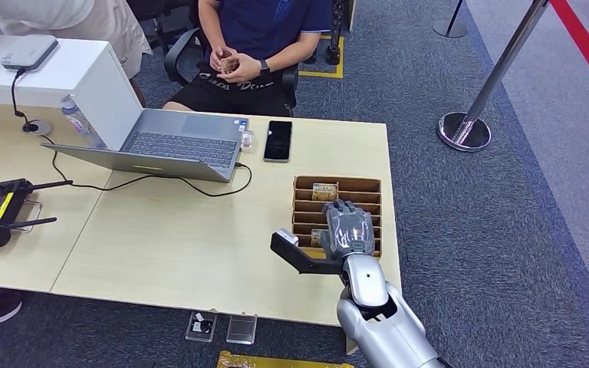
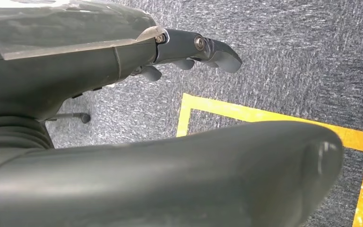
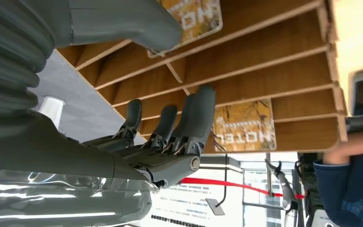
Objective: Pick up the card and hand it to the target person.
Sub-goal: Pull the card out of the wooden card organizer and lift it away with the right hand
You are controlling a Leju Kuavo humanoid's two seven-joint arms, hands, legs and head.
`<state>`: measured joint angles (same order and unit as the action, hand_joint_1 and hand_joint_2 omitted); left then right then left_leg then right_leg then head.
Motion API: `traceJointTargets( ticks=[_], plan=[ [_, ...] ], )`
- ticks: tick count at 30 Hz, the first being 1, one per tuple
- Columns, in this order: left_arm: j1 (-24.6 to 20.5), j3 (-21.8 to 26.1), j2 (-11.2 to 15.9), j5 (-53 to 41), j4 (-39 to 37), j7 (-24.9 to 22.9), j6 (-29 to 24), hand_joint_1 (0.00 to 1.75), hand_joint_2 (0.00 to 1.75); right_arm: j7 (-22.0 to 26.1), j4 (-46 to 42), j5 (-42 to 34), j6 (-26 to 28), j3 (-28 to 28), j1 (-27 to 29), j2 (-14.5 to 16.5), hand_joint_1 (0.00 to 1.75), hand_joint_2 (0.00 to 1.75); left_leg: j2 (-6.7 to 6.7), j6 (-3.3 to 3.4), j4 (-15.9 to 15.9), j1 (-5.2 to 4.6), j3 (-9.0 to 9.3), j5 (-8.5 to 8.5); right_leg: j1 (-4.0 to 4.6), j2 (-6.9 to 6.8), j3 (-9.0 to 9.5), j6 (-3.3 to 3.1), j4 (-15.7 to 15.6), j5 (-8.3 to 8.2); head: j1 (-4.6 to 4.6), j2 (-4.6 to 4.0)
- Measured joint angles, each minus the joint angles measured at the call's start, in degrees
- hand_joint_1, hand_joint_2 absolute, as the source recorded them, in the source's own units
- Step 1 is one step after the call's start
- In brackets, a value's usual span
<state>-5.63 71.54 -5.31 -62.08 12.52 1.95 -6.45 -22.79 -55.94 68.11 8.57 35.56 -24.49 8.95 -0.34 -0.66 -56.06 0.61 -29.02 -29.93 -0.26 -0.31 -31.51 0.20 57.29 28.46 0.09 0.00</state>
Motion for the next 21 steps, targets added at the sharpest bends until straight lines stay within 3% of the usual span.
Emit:
traceJointTargets(
  ticks=[21],
  plan=[
    [0.03, 0.00, 0.00, -0.79, 0.00, 0.01, 0.03, 0.00, 0.00, -0.88, 0.33, -0.20, 0.30, -0.21, 1.53, -1.94, 0.93, 1.75, 0.01, 0.00, 0.00, 0.00, 0.05, 0.00, 0.00, 0.01, 0.03, -0.02, 0.00, -0.02, -0.03, 0.00]
  ],
)
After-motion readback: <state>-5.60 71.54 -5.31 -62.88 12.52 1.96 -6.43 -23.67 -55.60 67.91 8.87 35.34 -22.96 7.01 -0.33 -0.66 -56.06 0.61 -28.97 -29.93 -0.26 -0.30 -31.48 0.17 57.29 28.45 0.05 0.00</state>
